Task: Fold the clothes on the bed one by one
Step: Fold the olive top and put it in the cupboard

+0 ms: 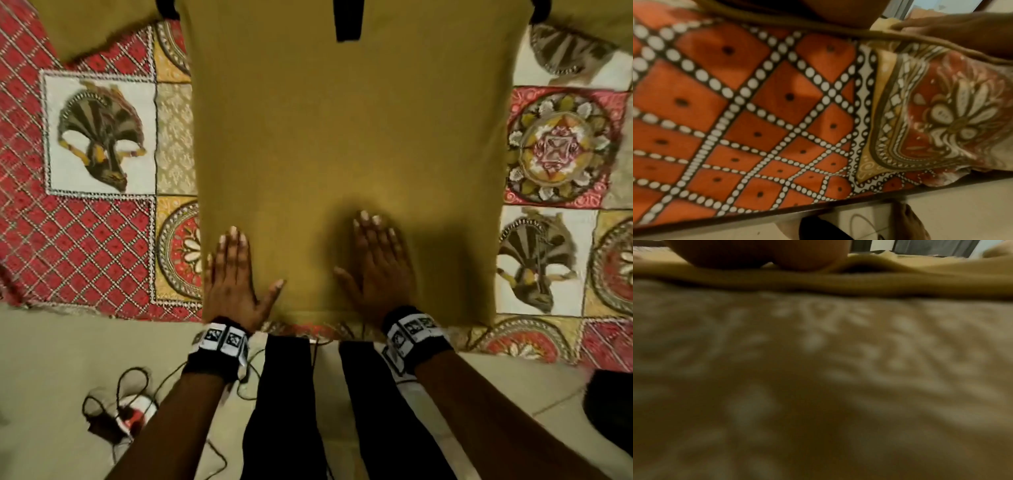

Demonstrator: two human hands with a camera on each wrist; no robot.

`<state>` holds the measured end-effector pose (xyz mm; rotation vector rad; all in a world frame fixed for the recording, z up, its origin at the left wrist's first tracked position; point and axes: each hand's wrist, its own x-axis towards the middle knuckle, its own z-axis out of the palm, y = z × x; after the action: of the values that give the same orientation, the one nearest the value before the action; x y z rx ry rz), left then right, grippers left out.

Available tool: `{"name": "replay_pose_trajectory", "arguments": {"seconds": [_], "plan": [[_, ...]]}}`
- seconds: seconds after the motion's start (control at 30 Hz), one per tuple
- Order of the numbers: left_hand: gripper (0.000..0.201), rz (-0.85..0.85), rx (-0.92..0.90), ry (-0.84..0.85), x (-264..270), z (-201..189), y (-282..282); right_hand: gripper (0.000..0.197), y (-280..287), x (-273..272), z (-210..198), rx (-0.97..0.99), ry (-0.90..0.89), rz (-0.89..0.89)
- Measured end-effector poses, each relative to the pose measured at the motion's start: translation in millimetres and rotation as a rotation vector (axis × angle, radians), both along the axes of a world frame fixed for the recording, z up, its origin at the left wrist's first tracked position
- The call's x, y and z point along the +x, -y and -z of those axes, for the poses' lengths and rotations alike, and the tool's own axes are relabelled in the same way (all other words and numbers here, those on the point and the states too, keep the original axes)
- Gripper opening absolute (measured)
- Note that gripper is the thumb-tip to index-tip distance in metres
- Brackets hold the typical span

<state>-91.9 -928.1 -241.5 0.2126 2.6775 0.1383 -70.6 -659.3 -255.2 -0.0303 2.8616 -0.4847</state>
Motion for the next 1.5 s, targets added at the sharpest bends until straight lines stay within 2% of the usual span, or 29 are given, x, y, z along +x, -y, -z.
{"name": "replay_pose_trajectory", "arguments": {"seconds": [0.23, 0.37, 0.47, 0.57, 0.67, 0.73, 0.87, 1.0, 1.1, 1.2, 1.23, 1.37, 1.43, 1.5], "plan": [[0.106, -0.266, -0.048, -0.059, 31, -6, -7, 0.09, -122, 82, -3, 0.04, 0.086, 0.299], [0.109, -0.289, -0.098, -0.021, 32, -20, -22, 0.094, -126, 87, -17, -0.013, 0.105, 0.381], [0.105, -0.138, -0.013, -0.033, 12, -31, -57, 0.083, -99, 52, -34, -0.073, -0.02, 0.326], [0.084, -0.046, 0.121, -0.083, -27, -29, -114, 0.069, -60, -5, -44, -0.153, -0.051, 0.168], [0.064, 0.04, 0.152, -0.16, -80, -10, -166, 0.061, -35, -67, -25, -0.13, -0.015, 0.023], [0.063, 0.068, 0.141, -0.138, -111, 5, -187, 0.058, -38, -93, -5, -0.093, 0.034, -0.005], [0.07, 0.091, 0.102, -0.07, -124, 21, -188, 0.066, -85, -90, 7, -0.034, -0.001, 0.149], [0.076, 0.099, 0.096, -0.042, -120, 14, -186, 0.08, -147, -57, 4, 0.107, 0.017, 0.387], [0.08, 0.097, 0.093, 0.012, -123, 4, -187, 0.083, -161, -45, 0, 0.124, 0.074, 0.476], [0.082, 0.09, 0.014, 0.051, -141, -15, -193, 0.087, -157, -51, -12, 0.092, 0.082, 0.586], [0.079, 0.083, 0.0, 0.043, -154, -22, -199, 0.085, -154, -61, -18, 0.079, 0.057, 0.583], [0.064, 0.144, 0.077, -0.037, -206, -34, -212, 0.07, -121, -132, -35, -0.008, -0.089, 0.336], [0.066, 0.215, 0.109, -0.049, -238, -29, -218, 0.066, -113, -184, -34, -0.078, -0.121, 0.288], [0.072, 0.248, 0.086, -0.043, -270, -22, -223, 0.064, -117, -232, -20, -0.064, -0.073, 0.232]]}}
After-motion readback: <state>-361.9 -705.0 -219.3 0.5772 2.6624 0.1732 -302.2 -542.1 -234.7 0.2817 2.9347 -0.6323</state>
